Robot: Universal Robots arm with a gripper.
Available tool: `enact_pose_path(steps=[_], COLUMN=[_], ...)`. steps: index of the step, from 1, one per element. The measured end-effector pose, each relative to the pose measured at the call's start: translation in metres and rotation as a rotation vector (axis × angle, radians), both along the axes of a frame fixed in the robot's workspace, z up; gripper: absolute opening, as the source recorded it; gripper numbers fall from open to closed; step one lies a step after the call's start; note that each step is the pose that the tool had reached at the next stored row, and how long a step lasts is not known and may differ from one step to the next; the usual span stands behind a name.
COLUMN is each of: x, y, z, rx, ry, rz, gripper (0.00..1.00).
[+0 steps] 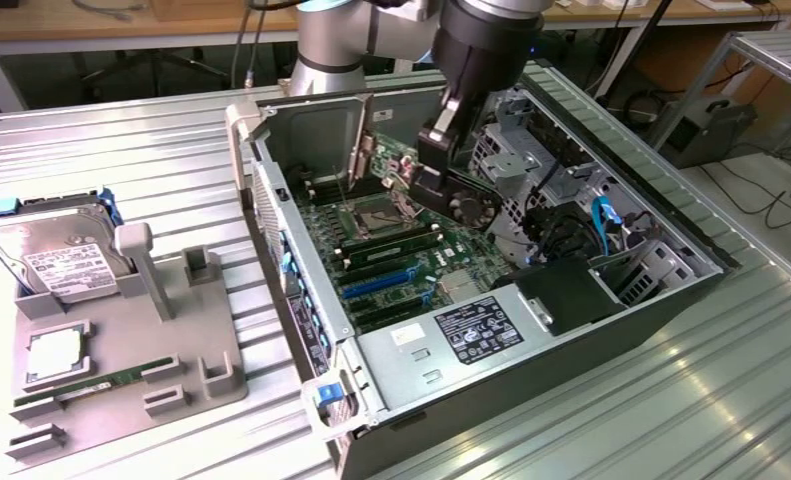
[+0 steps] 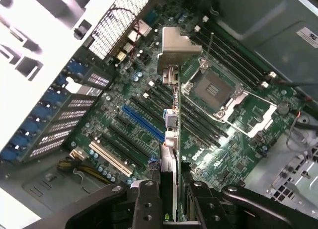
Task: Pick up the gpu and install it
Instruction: 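Insert the gpu into the slot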
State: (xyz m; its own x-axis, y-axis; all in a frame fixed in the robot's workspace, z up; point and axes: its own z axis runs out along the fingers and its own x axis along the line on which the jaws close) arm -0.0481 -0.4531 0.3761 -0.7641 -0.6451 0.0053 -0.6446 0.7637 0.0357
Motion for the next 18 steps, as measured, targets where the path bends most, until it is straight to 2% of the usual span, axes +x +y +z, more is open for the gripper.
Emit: enact_pose_path(steps=[10, 12, 18], x=[0.000, 0.000, 0.000], y=[0.0000, 0.0000, 0.0000], z=[-0.0069, -0.0087, -0.0114], rx=[-0.0001, -0.0001, -0.0001], ry=[0.0000, 0.0000, 0.0001], rz=[0.189, 0.250, 0.365], gripper=[0.26, 0.26, 0.26])
